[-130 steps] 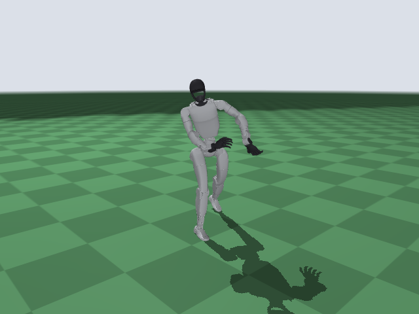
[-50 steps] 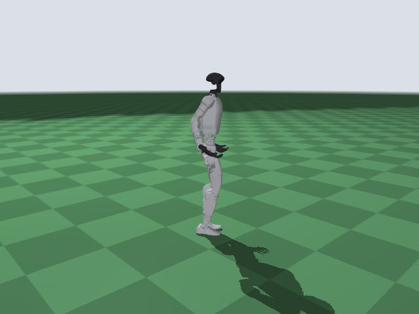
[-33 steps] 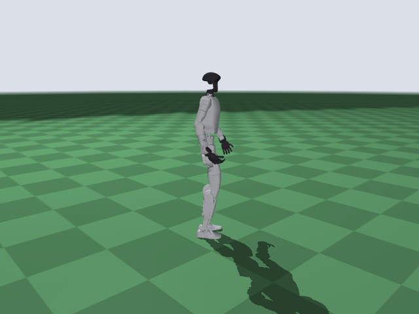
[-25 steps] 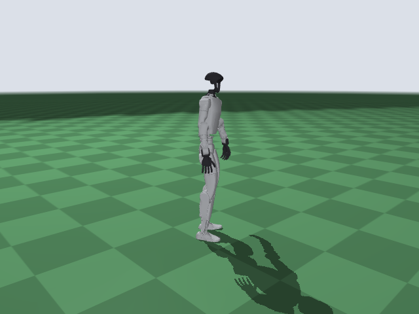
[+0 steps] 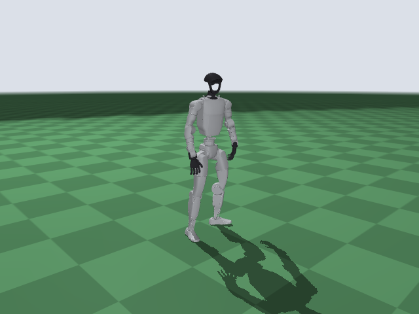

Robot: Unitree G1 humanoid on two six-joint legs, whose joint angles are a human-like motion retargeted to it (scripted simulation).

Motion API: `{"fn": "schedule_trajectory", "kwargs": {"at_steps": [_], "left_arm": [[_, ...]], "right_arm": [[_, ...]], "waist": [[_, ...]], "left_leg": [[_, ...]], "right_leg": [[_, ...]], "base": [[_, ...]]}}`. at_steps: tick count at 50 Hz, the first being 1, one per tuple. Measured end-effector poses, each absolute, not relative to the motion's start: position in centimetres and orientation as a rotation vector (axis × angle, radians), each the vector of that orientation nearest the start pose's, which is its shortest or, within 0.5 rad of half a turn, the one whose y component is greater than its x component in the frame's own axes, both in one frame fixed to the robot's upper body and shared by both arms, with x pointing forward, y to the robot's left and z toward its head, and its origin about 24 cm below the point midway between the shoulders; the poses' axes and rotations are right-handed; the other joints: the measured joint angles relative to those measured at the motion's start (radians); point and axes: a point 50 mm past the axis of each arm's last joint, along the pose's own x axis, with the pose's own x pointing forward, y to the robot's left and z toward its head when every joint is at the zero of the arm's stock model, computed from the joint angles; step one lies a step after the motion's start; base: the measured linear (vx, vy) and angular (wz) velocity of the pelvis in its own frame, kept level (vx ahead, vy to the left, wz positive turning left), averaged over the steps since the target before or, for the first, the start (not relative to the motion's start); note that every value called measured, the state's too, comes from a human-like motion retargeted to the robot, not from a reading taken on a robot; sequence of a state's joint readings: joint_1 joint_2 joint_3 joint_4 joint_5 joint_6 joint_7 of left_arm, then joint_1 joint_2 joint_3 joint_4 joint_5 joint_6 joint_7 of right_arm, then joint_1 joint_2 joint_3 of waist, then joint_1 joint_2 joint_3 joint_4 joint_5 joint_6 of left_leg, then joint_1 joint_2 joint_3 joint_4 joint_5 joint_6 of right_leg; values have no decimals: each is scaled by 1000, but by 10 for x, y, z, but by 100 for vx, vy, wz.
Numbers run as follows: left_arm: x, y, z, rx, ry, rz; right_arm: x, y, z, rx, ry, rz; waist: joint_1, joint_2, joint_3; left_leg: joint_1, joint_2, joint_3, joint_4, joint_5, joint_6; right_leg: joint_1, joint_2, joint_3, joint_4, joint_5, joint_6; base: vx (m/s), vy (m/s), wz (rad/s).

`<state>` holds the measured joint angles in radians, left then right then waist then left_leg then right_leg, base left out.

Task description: Kungfu

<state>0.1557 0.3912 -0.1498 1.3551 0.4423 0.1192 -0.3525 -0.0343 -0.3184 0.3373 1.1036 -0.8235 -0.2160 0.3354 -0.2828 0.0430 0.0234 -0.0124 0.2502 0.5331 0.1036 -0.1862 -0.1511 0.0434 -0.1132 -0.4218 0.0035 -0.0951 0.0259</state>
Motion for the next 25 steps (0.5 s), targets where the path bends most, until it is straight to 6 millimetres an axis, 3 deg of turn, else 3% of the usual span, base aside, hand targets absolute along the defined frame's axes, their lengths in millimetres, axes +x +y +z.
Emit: {"fn": "schedule_trajectory", "kwargs": {"at_steps": [3,7,10,12,15,18,20,25], "left_arm": [[-31,281,-158,562,1766,-191],[-36,245,-168,390,1616,58],[-44,217,-174,339,1641,74],[-51,205,-175,379,1689,61],[-48,197,-176,356,1682,91],[-37,192,-178,288,1632,86],[-36,193,-178,273,1630,66],[-37,215,-175,381,1613,49]], "right_arm": [[111,-231,-144,-822,1170,982],[116,-241,-143,-700,1209,780],[109,-241,-148,-561,1191,606],[92,-240,-154,-462,1229,485],[65,-231,-164,-359,1314,362],[43,-221,-173,-313,1416,239],[29,-214,-176,-294,1487,208],[-1,-206,-176,-218,1663,357]], "waist": [[43,6,-14],[-50,-16,3],[-19,-25,-7],[7,-24,-25],[39,-40,-41],[28,-12,-34],[131,-37,-29],[233,-25,-4]], "left_leg": [[-36,55,8,67,93,43],[-122,55,-90,233,138,216],[-193,6,-238,350,81,138],[-245,-75,-373,384,63,80],[-321,-118,-411,419,46,15],[-358,-154,-380,374,27,45],[-348,-196,-224,291,45,88],[-384,-273,-155,164,98,60]], "right_leg": [[-44,36,119,28,-38,-25],[-34,49,115,38,-73,-73],[-34,71,161,43,-88,-88],[-32,93,158,42,-99,-101],[-25,107,161,41,-116,-113],[-4,148,112,32,-136,-116],[7,143,198,46,-142,-115],[50,199,234,51,-171,-122]], "base": [[-9,-65,-68],[-4,-41,-29],[12,-51,-90],[25,-48,-35],[20,-34,-7],[18,-24,30],[24,-24,-157],[29,-22,-78]]}}
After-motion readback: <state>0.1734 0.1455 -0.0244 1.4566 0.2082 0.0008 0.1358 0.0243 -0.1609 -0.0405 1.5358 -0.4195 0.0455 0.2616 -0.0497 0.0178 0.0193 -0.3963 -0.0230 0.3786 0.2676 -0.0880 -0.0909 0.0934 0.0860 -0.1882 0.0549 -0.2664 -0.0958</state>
